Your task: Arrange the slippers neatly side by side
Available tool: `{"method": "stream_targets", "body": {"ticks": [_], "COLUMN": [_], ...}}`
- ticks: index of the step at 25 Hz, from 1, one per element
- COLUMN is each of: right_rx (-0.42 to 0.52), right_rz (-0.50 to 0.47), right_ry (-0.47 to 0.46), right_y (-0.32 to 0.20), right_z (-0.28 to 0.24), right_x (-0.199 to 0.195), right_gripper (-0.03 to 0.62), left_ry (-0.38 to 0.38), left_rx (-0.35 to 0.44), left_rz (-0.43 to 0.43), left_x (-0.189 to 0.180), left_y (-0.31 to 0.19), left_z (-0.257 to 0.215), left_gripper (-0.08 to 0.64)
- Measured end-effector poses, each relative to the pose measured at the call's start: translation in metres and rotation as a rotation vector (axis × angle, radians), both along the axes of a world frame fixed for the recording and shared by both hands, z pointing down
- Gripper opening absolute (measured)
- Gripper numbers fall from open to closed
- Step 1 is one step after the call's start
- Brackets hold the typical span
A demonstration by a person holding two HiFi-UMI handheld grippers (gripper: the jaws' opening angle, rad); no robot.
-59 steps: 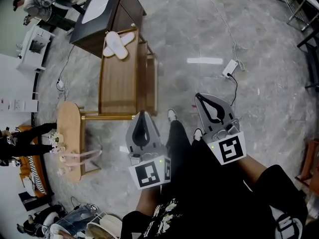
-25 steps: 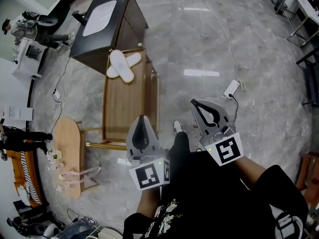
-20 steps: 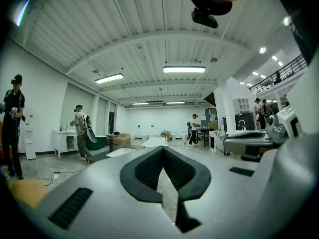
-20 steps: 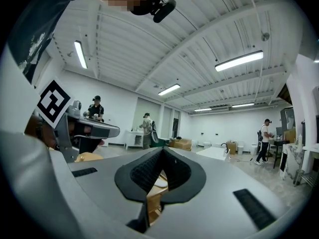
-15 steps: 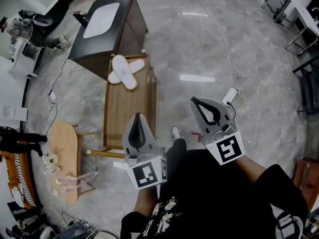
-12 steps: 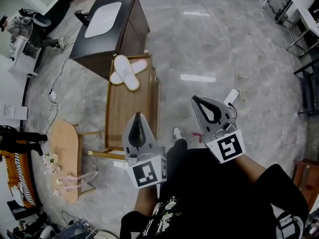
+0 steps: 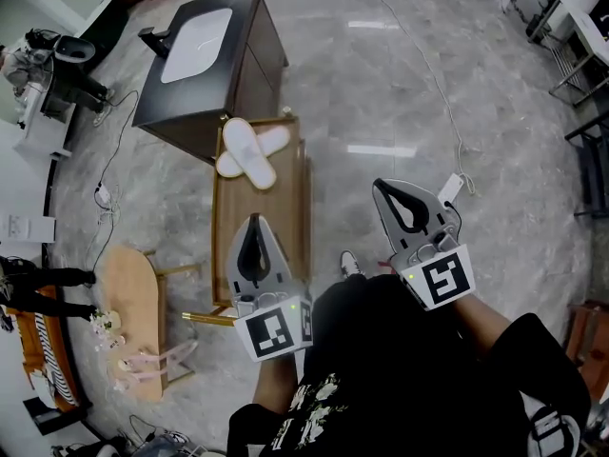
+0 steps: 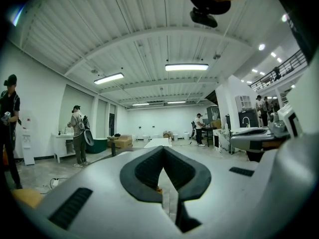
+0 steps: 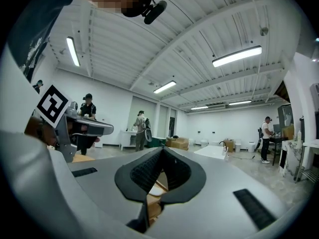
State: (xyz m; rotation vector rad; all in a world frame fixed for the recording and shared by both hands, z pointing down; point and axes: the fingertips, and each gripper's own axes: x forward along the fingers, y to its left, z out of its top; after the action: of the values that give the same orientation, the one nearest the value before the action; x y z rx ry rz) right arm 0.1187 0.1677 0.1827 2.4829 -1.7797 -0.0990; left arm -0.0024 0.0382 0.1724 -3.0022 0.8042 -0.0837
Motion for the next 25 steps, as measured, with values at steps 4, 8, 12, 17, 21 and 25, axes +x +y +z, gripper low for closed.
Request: {"method": "stream_targets", "body": {"ticks": [4,8,12,17,21,25], "right_rx": [0.001,-0.003,-0.039,-0.046,-0.032,-0.032], "right_rz": [0.006,0.013,0.004,-0.026,-0.073,-0.123], "right_ry": [-0.004,-0.012,-0.007,-0.011,0.005,0.002], "right_y": [-0.015,-0.021,-0.024,-0.042,-0.058,-0.083], "right_z": [0.003,0.004,0.010,0.012,0.018,0.020], "right_x": [0.004,0.005,0.006,0.000,0.005,0.014], "right_gripper": [-0.002,-0.002,-0.002,-0.002,-0.002,-0.002], "left_ry": [0.004,0.010,0.011,0.000,-0.010,-0.029], "left_rx": [-0.013,-0.015,-0.046,-0.064,-0.067,-0.084], "left_rz": [0.029,0.043,0.013,-0.026,-0.073,-0.121], "left_x": [0.014,0.020,0.015,0.000,-0.004,-0.003], "left_y": [-0.007,-0.011,-0.020,-0.034,-0.045,-0.055], "left_z": [0.008,0.011,0.019,0.027,0.033,0.040], "left_gripper": [0.003,0.003,0.003,0.003,0.003,0.003]}}
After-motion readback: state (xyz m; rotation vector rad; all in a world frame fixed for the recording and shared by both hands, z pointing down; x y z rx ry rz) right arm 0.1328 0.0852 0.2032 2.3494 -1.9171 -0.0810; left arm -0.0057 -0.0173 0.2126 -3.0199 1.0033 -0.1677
